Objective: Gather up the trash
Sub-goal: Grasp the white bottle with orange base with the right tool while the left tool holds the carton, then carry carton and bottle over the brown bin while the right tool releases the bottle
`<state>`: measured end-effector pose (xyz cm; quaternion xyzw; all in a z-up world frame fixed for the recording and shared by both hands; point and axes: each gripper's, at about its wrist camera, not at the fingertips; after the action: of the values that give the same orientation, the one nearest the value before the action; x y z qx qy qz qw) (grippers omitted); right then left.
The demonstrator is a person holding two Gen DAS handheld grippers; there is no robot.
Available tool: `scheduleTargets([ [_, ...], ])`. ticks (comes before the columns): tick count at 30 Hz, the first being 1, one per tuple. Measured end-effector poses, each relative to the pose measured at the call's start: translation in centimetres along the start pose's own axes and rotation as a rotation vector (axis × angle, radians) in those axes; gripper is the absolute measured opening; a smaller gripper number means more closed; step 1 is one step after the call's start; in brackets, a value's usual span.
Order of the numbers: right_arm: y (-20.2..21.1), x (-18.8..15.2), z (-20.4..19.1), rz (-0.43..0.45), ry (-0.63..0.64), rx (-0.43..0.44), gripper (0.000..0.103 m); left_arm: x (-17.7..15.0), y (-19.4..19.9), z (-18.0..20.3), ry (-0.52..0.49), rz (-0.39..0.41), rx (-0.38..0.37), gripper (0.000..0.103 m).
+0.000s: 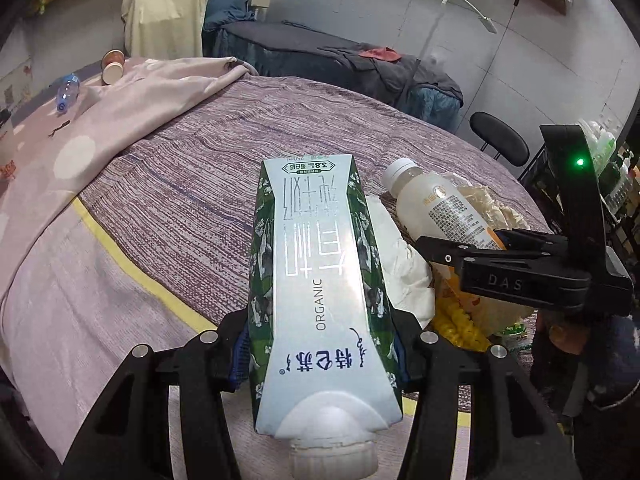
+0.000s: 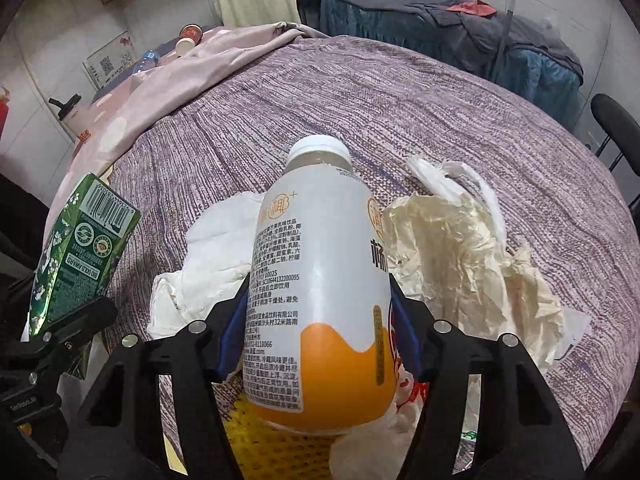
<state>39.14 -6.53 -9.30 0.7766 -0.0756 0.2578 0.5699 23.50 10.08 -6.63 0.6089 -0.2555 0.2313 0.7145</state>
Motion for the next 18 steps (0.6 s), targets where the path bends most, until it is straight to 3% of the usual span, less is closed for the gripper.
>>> scheduleTargets([
  [10,6.4,-2.7,-0.4,0.139,-0.030,0.102,0.062,-1.0,1.2,1.5,0.006,0.017,-0.037,0.051],
  [18,12.0,-6.7,0.3,0.247,-0.053,0.126,0.062,-2.1,3.2,4.2,-0.011,0.057,-0.080,0.051],
])
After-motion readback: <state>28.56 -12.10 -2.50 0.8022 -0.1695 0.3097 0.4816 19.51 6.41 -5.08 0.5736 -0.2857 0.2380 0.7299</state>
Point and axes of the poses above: each gripper's, at about its wrist camera, not at the fingertips, and y roughly against the way its jaws point, z to its right, x to its top, and after that the axes turned 8 degrees about -y, right-handed
